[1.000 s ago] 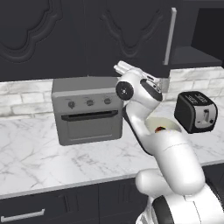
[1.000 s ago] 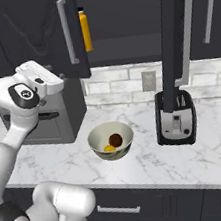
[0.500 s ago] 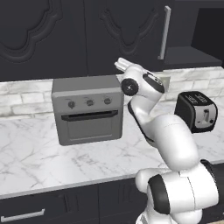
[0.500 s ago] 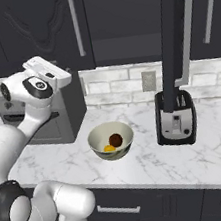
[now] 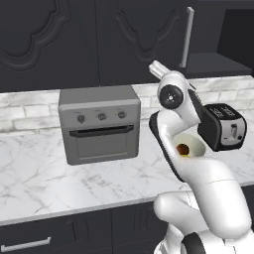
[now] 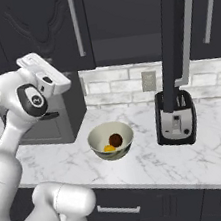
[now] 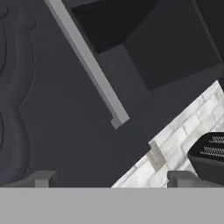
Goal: Open the cabinet. Pick the orange and mango from the cabinet and place them into the bowl. Then close the cabinet.
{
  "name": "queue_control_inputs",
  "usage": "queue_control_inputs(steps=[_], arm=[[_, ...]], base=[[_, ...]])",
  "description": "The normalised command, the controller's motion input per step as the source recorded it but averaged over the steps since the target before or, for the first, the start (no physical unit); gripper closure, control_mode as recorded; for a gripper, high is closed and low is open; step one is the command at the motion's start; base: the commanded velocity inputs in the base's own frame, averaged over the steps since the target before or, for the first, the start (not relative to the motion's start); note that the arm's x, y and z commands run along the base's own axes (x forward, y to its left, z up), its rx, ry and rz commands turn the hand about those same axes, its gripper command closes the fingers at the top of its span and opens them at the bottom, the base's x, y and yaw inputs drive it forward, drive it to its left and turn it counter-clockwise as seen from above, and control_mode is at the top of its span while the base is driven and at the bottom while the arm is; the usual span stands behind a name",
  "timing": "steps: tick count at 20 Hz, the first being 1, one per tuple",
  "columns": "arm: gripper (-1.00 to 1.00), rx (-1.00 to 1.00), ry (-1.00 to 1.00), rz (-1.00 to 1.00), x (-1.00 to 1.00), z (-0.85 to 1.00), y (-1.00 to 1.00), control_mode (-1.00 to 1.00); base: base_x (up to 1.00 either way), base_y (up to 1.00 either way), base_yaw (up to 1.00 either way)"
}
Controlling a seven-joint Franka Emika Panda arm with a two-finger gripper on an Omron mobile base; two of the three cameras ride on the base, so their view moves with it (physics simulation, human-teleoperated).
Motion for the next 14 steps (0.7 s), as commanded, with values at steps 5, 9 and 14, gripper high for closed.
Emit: queue_control_inputs(steps=[5,9,14], arm=[[-1.00,0.13,0.28,-0.05,-1.00,0.45,-0.49,-1.00],[-1.00,0.00,0.02,-0.02,-1.00,-0.60,-0.84,-1.00],[-1.00,0.00,0.00,0.00,-1.00,-0.56,-0.89,-1.00]], base=[[0.00,0.00,0.00],[0.00,0.00,0.00],[0.00,0.00,0.00]])
